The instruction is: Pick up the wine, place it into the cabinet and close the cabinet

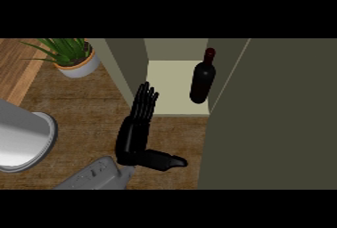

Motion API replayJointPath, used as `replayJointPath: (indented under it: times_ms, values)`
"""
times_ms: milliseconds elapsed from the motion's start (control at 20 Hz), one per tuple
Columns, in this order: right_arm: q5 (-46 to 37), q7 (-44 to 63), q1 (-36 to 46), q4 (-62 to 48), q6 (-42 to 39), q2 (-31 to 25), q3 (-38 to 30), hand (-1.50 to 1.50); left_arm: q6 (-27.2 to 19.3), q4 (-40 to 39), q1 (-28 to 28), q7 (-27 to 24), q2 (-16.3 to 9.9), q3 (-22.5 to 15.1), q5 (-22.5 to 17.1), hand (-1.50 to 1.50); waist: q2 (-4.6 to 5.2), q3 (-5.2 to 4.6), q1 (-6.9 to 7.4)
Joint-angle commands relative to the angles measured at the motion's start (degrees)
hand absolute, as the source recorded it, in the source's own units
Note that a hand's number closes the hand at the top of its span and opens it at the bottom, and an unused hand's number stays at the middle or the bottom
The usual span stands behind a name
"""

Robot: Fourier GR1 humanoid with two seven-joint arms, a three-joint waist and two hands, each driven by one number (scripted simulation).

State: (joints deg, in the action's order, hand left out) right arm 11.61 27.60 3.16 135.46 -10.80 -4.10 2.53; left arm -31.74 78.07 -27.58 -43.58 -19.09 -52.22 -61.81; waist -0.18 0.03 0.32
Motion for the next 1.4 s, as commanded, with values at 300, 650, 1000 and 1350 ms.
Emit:
replayJointPath:
  times_ms: [300,650,1000,1350]
  values:
    - [6.00,2.95,-1.89,5.62,-8.89,-5.67,4.09,1.50,7.35,18.32,14.36,-0.44,-14.15,-0.27,4.02,1.50,-0.06,-0.06,0.32]
    - [9.82,4.70,-7.37,9.51,-9.99,-3.86,11.16,1.50,13.36,28.02,24.03,-0.89,-26.83,5.11,2.62,1.50,-0.26,-0.06,0.63]
    - [2.03,8.82,-3.07,7.51,-6.49,1.41,27.29,1.50,18.24,30.65,33.61,-4.52,-32.72,11.07,1.42,-1.50,-0.20,-0.10,0.67]
    - [-6.82,17.88,6.30,5.28,4.95,4.03,45.35,1.50,25.99,29.34,39.47,-5.65,-38.39,20.57,-6.26,-1.50,-0.58,-0.27,0.70]
